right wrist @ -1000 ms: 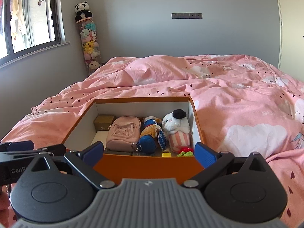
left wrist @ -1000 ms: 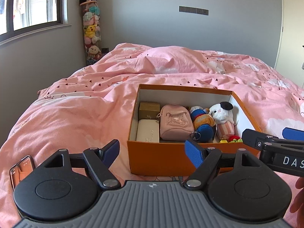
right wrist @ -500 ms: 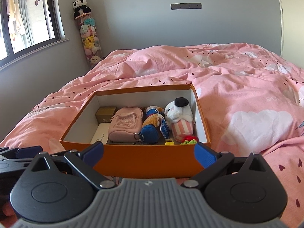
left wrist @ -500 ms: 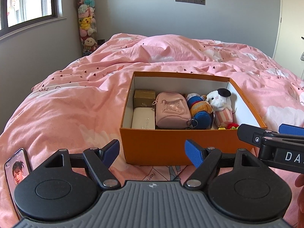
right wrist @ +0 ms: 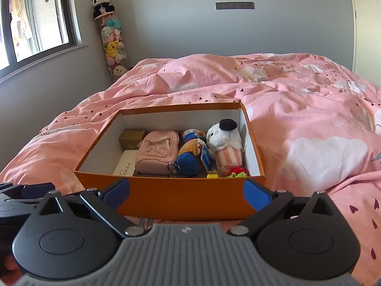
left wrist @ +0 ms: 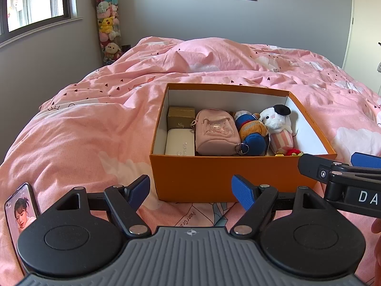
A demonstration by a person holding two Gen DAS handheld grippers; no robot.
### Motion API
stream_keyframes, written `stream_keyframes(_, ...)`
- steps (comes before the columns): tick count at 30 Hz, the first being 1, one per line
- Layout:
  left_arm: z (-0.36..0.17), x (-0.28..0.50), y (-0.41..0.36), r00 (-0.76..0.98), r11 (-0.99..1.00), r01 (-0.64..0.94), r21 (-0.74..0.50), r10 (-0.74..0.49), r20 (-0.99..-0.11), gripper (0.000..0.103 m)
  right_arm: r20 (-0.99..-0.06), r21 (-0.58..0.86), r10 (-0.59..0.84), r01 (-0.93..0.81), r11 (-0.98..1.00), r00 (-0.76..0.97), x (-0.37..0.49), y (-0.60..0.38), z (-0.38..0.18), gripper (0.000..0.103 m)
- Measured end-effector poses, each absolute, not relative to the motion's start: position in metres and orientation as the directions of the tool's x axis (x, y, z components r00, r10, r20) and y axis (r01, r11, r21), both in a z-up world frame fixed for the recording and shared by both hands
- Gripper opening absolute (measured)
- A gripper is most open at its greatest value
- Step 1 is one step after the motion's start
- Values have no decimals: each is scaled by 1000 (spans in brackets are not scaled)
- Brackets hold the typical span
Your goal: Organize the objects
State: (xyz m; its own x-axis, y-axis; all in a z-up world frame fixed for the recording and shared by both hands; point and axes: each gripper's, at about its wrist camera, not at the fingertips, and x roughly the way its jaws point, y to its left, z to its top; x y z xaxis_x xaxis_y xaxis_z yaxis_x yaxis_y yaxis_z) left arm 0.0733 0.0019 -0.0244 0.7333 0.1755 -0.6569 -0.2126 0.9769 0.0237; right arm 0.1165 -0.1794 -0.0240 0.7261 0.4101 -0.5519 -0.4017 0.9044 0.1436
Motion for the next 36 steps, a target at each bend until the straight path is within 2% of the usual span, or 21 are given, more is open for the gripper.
stream_keyframes(36, -27, 73, -1, 733, 978, -206, 28, 173, -658, 91, -566, 165, 407, -386, 908, 717, 115, -181, -29, 101)
